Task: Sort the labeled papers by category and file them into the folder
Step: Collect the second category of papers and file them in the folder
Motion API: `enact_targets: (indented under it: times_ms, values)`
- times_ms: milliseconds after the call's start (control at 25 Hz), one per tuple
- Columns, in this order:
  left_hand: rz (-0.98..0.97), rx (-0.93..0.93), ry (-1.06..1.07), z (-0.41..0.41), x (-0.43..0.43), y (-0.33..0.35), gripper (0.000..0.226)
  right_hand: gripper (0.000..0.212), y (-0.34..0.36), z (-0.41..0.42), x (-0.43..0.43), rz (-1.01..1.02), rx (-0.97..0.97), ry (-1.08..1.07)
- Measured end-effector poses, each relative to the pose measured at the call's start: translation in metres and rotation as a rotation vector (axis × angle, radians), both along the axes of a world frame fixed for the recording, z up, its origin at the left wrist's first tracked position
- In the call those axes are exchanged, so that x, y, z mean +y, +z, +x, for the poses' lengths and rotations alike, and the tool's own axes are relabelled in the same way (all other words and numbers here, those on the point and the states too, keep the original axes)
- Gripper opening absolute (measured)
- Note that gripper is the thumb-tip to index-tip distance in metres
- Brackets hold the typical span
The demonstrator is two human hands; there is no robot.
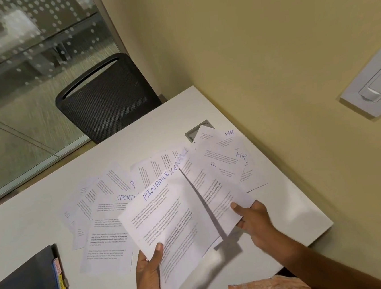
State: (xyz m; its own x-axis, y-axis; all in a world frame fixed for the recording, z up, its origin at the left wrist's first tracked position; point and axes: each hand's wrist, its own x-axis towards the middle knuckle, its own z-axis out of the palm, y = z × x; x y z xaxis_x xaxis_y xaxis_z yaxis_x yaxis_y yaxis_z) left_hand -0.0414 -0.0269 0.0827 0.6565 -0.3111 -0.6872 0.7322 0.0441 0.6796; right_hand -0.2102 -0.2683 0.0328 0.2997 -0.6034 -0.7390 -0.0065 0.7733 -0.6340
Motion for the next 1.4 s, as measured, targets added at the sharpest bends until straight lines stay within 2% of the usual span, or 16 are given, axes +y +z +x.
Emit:
enact_targets:
  times_ms: [200, 480, 600, 720, 800, 880, 960, 1040, 1120, 1240, 1320, 1400]
  values:
    - [-0.020, 0.001, -0.052, 0.000, -0.009, -0.008, 0.041, 0.037, 0.029, 0.013, 0.030, -0.062, 0.021, 0.211]
    - [0.065, -0.022, -0.042, 0.007, 0.005, -0.035, 0.043, 0.028, 0.046, 0.022, 0.051, -0.043, 0.018, 0.359]
    - [0.090, -0.055, -0.046, 0.010, 0.012, -0.046, 0.043, 0.023, 0.042, 0.021, 0.051, -0.007, 0.030, 0.438]
    - [0.101, -0.091, -0.059, 0.007, 0.017, -0.046, 0.042, 0.028, 0.028, 0.018, 0.038, -0.015, 0.055, 0.565]
    - [0.083, -0.106, -0.059, 0.005, 0.023, -0.044, 0.044, 0.033, 0.007, 0.013, 0.018, -0.006, 0.084, 0.561]
    - [0.109, -0.096, -0.026, 0.006, 0.031, -0.048, 0.046, 0.040, -0.018, 0.006, -0.011, -0.051, 0.220, 0.486]
    - [0.136, -0.092, -0.012, 0.007, 0.042, -0.052, 0.044, 0.058, -0.043, -0.003, -0.045, -0.251, 0.525, 0.486]
    - [0.151, -0.117, 0.010, 0.007, 0.051, -0.051, 0.041, 0.083, -0.071, -0.012, -0.077, -0.427, 0.816, 0.506]
    - [0.157, -0.115, 0.034, 0.003, 0.057, -0.045, 0.036, 0.099, -0.082, -0.012, -0.102, -0.449, 0.992, 0.461]
    - [0.221, -0.137, 0.059, -0.002, 0.064, -0.041, 0.036, 0.106, -0.088, 0.003, -0.125, -0.392, 1.104, 0.434]
    - [0.252, -0.128, 0.082, -0.001, 0.072, -0.048, 0.047, 0.110, -0.096, 0.016, -0.127, -0.417, 1.164, 0.499]
    - [0.264, -0.112, 0.086, -0.002, 0.078, -0.048, 0.045, 0.109, -0.103, 0.028, -0.124, -0.455, 1.225, 0.555]
